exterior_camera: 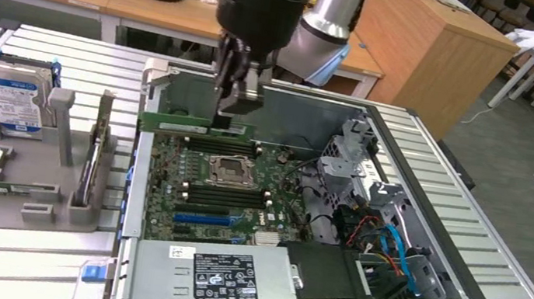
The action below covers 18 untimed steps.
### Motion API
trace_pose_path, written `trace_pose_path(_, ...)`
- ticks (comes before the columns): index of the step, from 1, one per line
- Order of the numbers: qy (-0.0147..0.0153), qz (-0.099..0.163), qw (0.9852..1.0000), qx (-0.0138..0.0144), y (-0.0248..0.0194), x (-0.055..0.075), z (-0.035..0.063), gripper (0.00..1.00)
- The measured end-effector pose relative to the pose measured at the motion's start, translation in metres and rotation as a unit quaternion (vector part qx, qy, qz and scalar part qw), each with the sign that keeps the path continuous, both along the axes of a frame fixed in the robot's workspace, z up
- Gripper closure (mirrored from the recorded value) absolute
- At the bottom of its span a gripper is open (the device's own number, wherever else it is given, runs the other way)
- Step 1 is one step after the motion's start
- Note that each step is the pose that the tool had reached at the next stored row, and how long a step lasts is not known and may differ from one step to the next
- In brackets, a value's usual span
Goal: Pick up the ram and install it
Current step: 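Pick up the ram and move it above insertion slot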
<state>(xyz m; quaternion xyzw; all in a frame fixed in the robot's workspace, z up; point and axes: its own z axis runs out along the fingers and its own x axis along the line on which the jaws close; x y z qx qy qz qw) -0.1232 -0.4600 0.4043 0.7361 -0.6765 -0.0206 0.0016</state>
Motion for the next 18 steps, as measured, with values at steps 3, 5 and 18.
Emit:
trace_pose_path(3,0.0000,0.001,1.0000,0.0000,0.0000,0.011,-0.0001,0.88)
trace_pose_path(5,0.0000,0.001,1.0000,0.0000,0.0000,0.018,-0.0001,0.88)
trace_pose_path(18,0.0000,0.001,1.0000,0.0000,-0.0001,0.049,-0.0003,0.88)
